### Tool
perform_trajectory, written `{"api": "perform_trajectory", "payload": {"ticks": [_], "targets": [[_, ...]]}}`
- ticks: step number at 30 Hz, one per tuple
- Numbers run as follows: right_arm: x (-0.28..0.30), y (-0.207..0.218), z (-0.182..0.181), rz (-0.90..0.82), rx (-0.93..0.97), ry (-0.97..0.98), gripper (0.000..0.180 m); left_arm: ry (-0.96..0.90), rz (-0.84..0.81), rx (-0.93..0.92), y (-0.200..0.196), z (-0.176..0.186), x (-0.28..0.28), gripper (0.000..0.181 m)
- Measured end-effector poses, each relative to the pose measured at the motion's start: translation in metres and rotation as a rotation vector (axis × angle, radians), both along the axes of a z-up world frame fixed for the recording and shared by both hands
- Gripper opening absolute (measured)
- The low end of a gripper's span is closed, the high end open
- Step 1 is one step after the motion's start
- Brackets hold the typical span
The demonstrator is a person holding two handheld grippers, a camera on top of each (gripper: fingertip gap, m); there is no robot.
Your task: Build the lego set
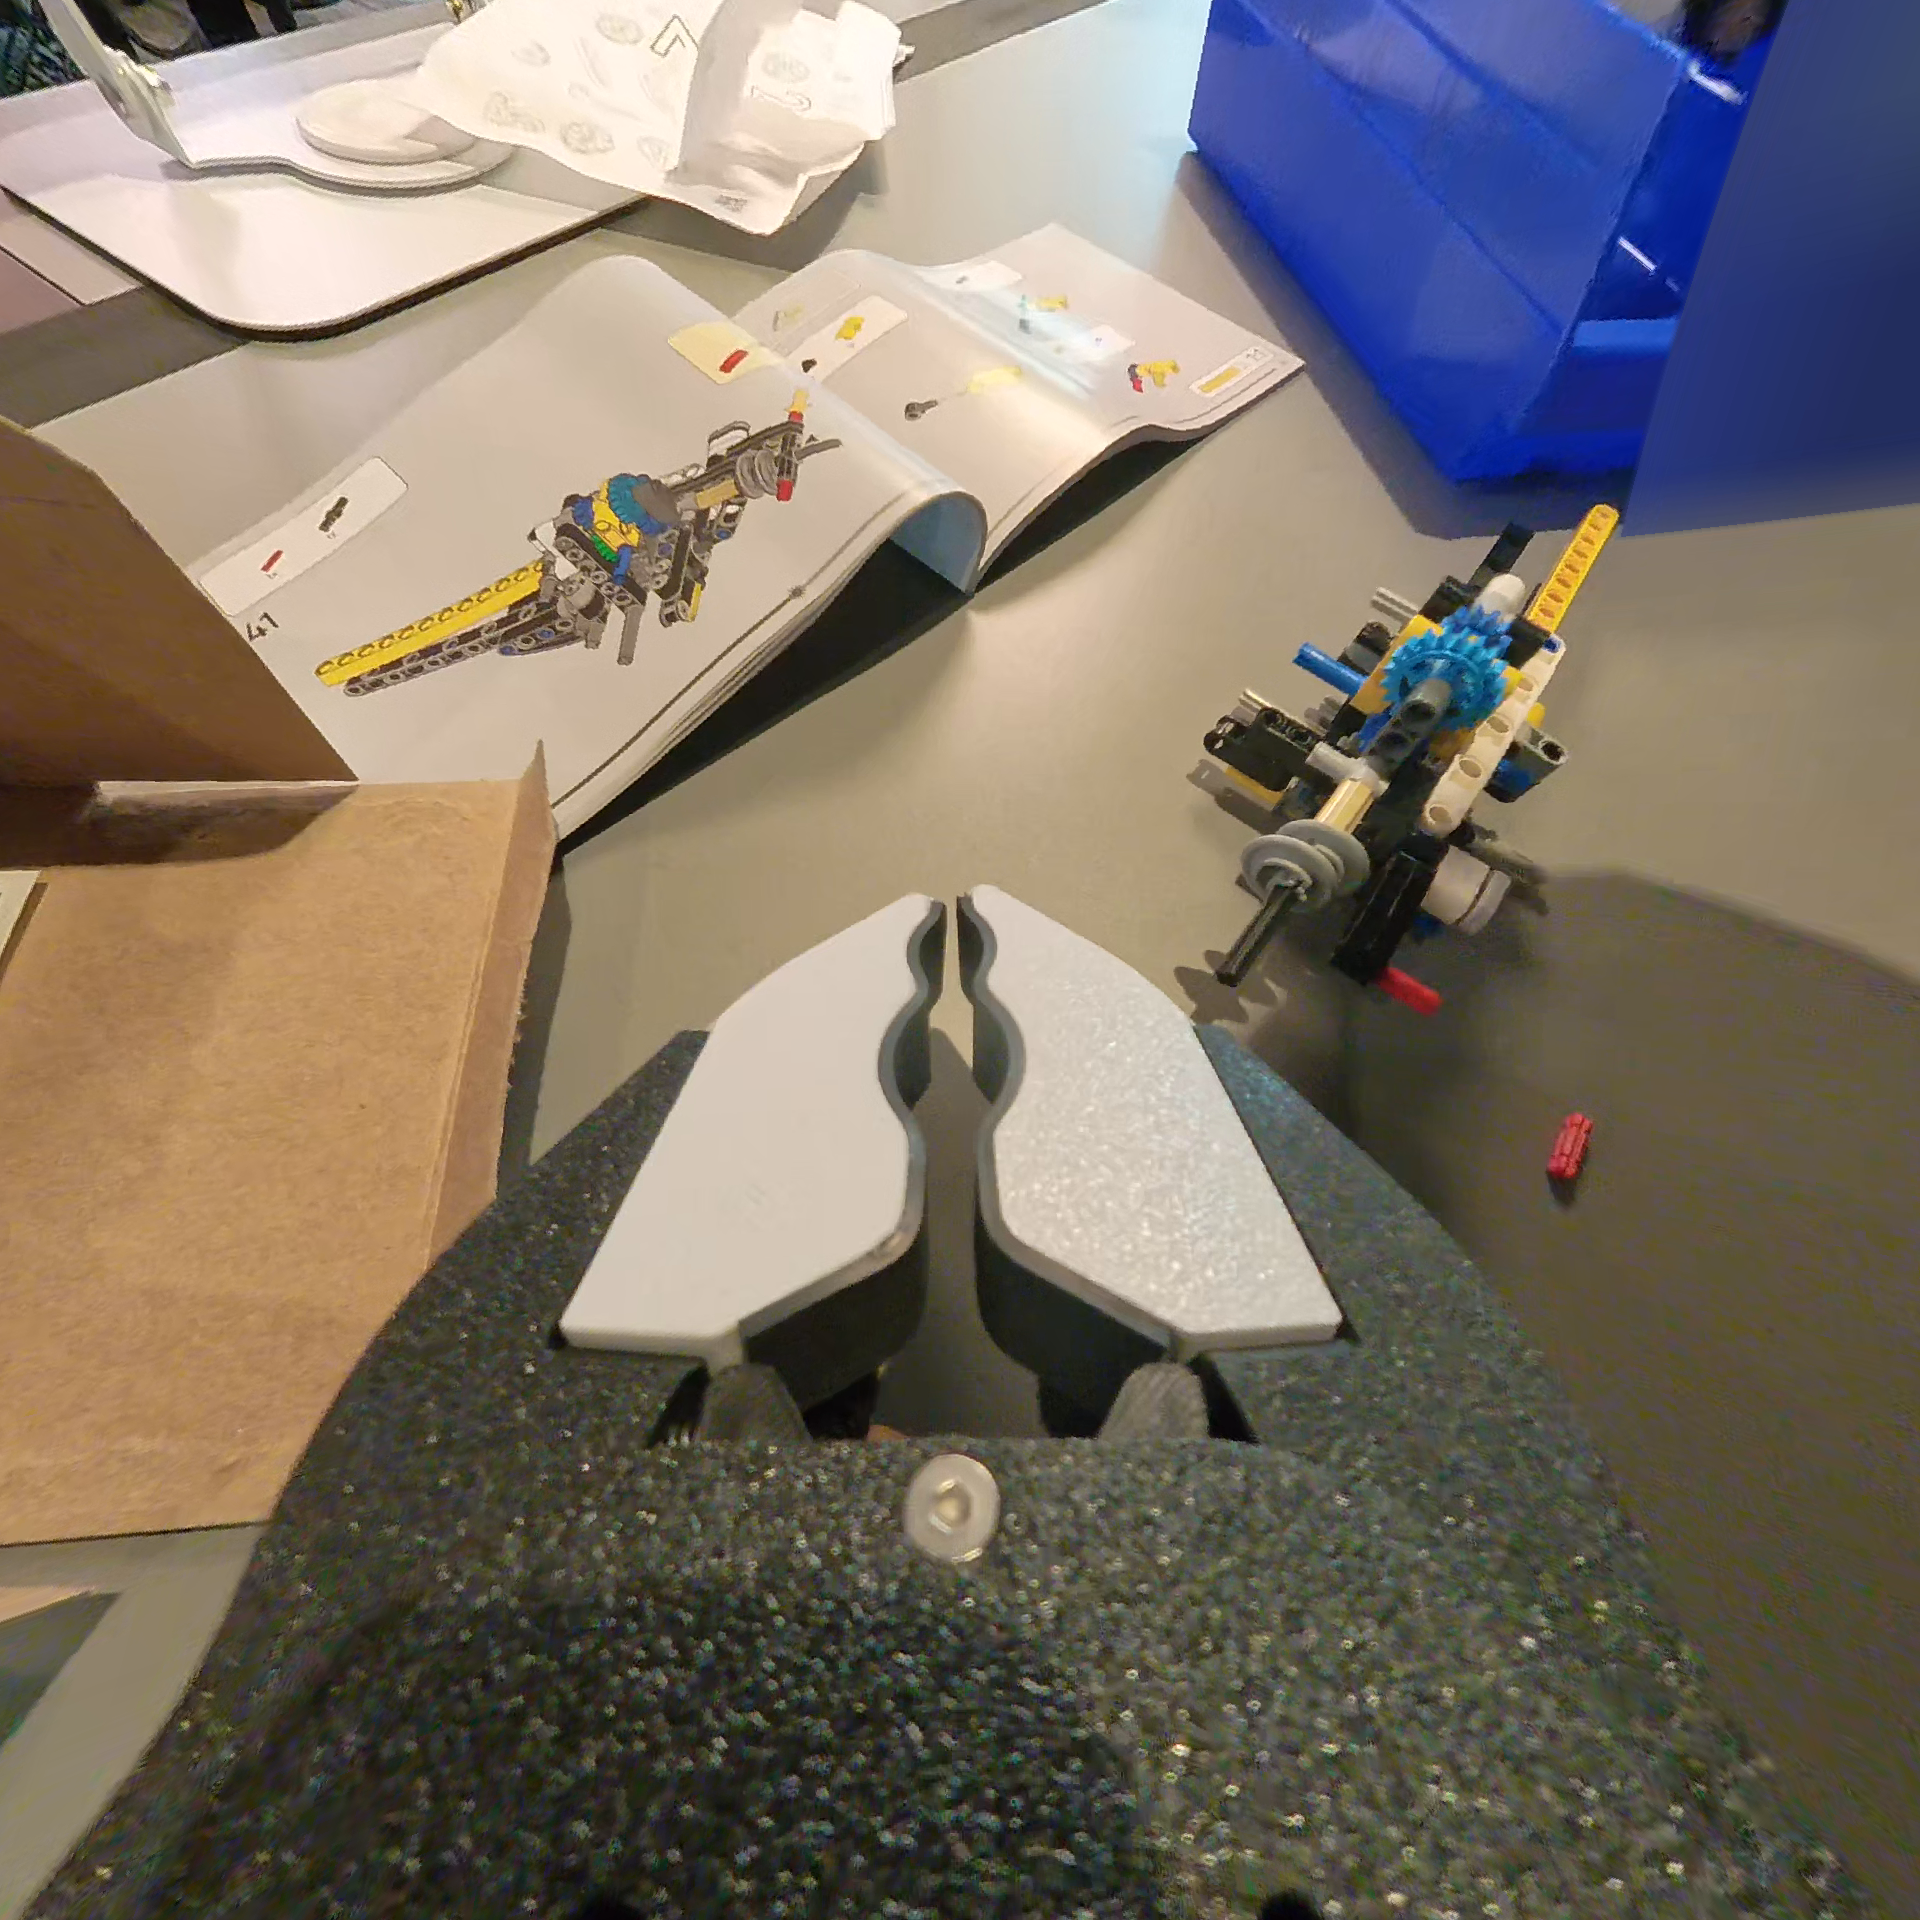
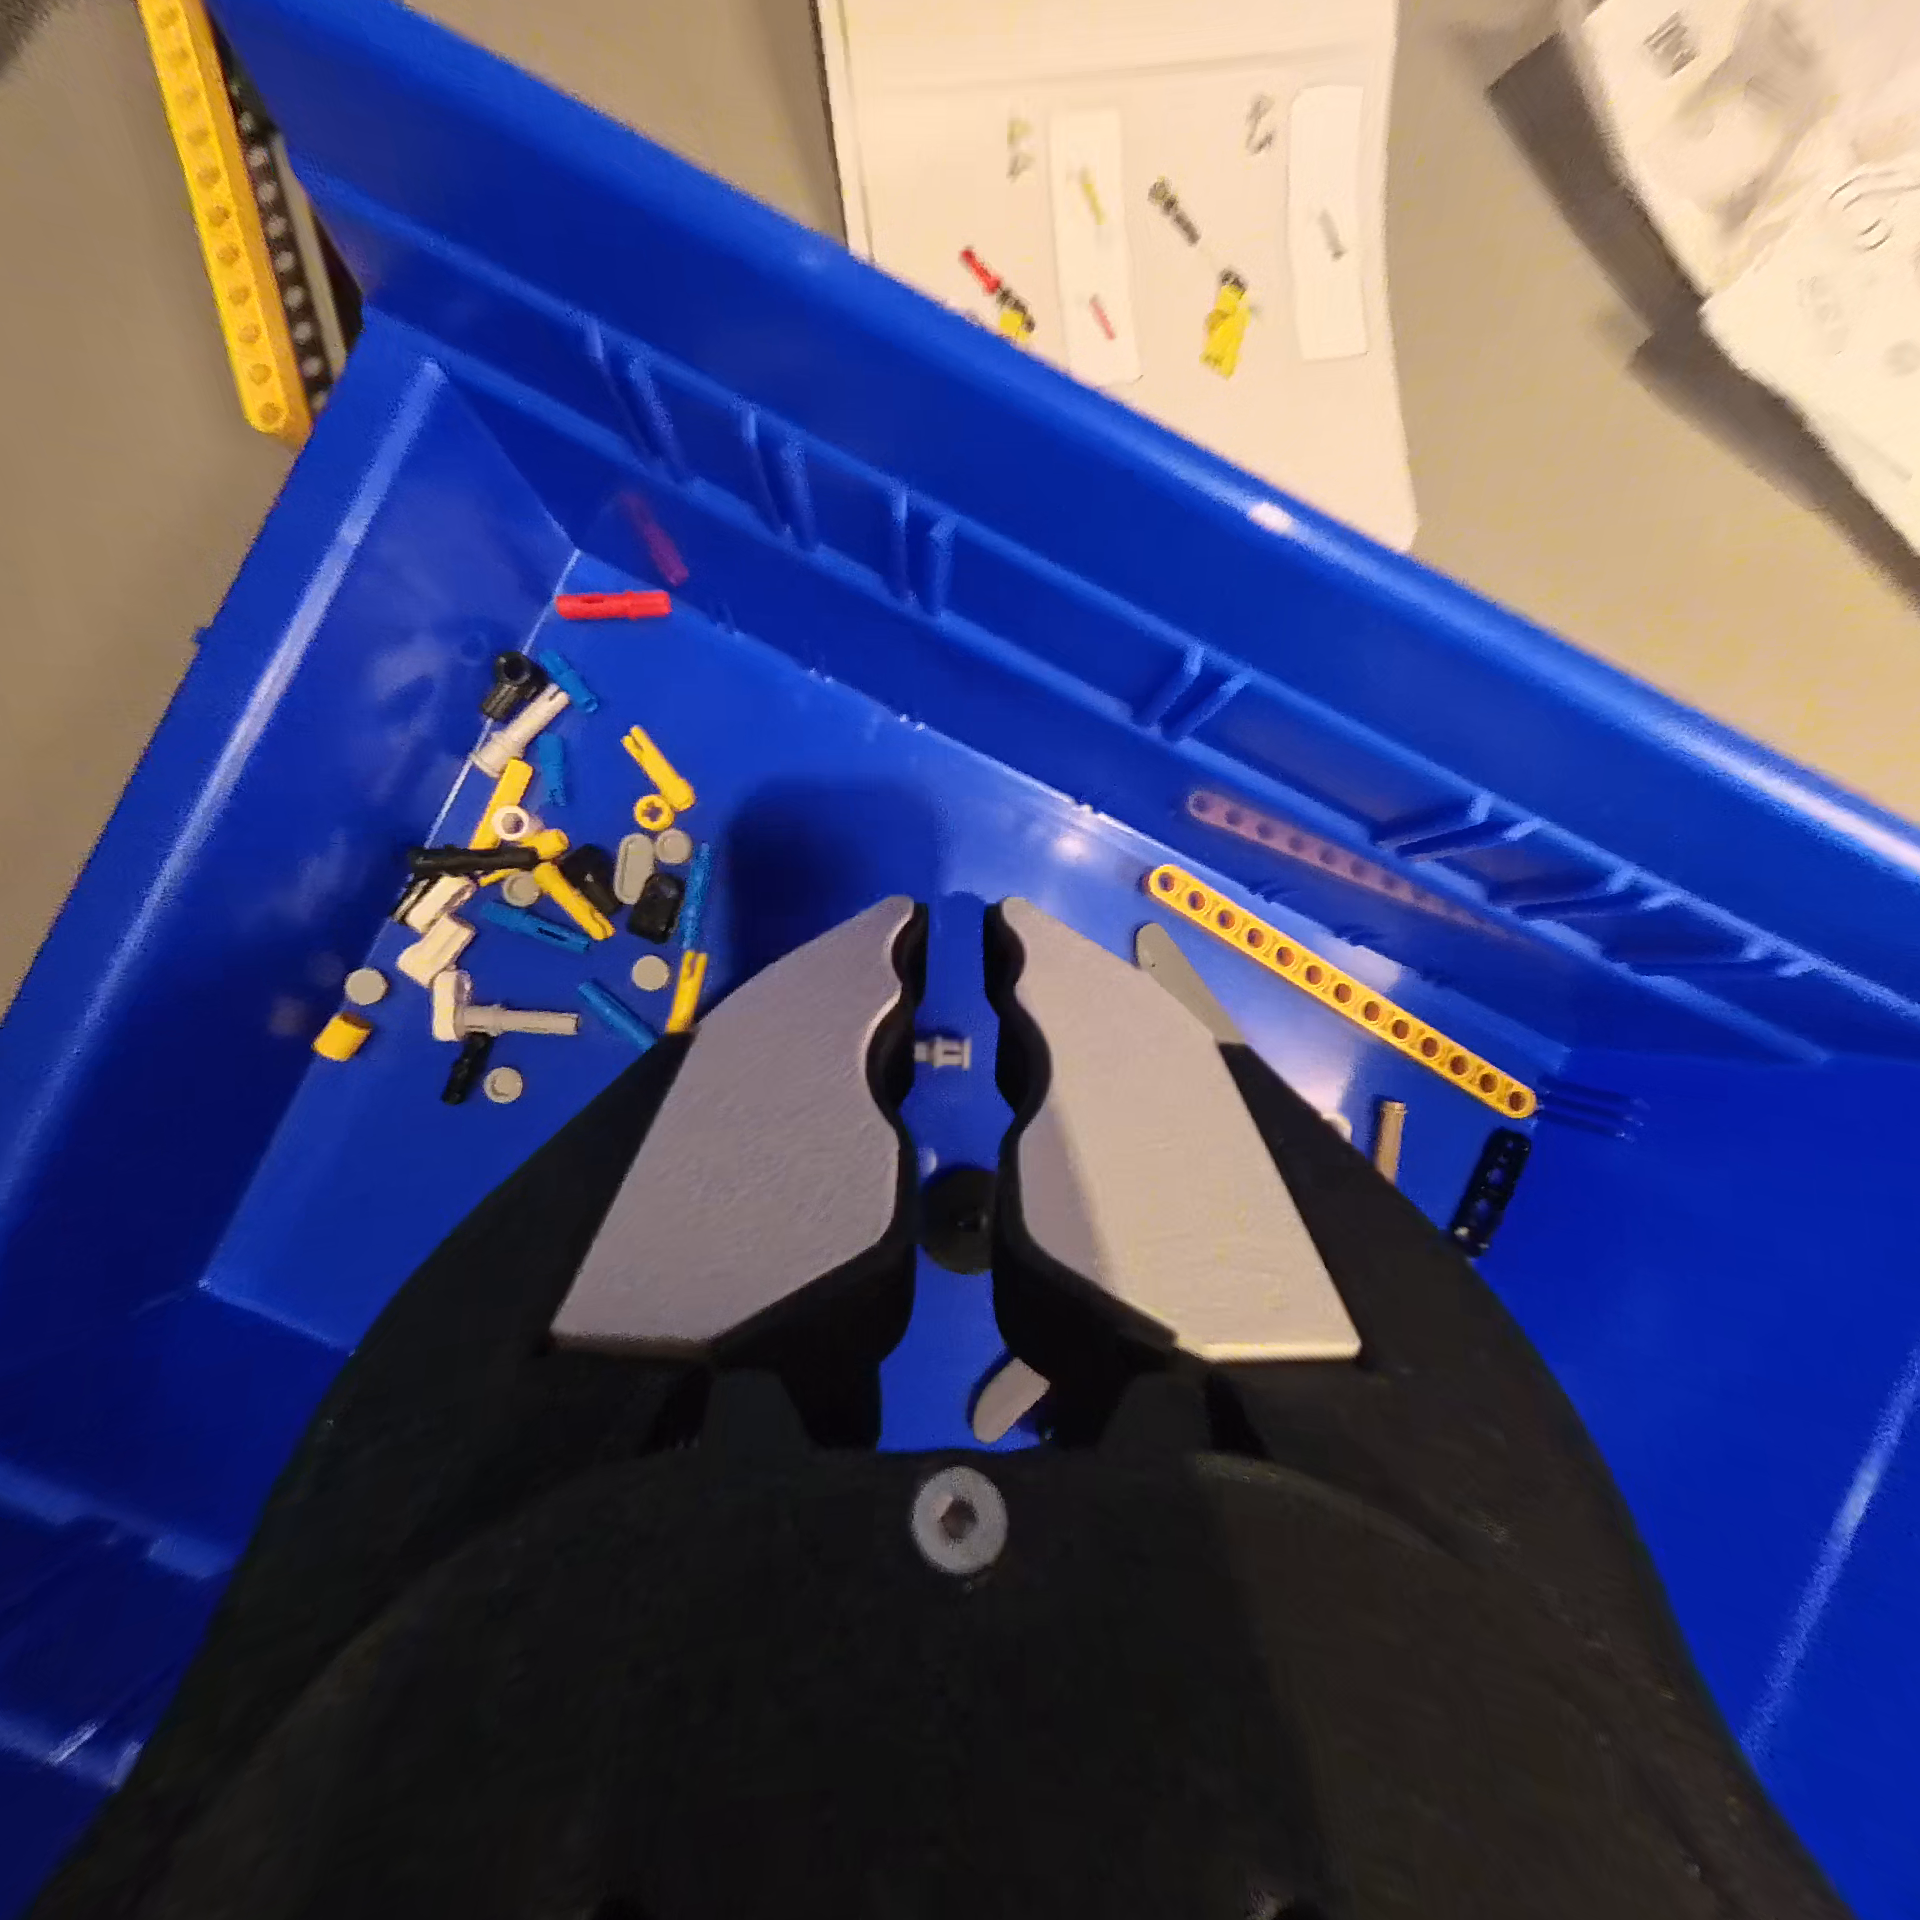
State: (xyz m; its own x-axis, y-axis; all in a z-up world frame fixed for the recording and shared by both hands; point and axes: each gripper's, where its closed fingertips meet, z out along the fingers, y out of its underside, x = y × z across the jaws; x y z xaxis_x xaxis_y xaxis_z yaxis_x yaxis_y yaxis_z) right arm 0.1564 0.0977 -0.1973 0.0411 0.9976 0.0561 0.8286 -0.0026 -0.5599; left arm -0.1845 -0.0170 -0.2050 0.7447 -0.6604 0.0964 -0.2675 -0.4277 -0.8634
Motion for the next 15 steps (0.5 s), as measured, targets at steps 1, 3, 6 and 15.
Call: {"api": "perform_trajectory", "payload": {"ticks": [1,3,6,15], "targets": [[-0.002,0.004,0.005,-0.011,0.029,0.020,0.010,-0.004,0.002,-0.004,0.000,0.000,0.000,0.002],[-0.003,0.013,0.018,-0.044,0.095,0.065,0.010,-0.012,0.003,-0.010,0.001,0.000,-0.001,0.002],[0.009,0.027,0.037,-0.121,0.160,0.105,0.009,-0.023,-0.007,-0.021,0.002,0.000,0.000,0.003],[0.059,0.043,0.069,-0.285,0.222,0.201,0.008,-0.018,-0.023,-0.013,0.005,0.000,0.002,0.003]]}}
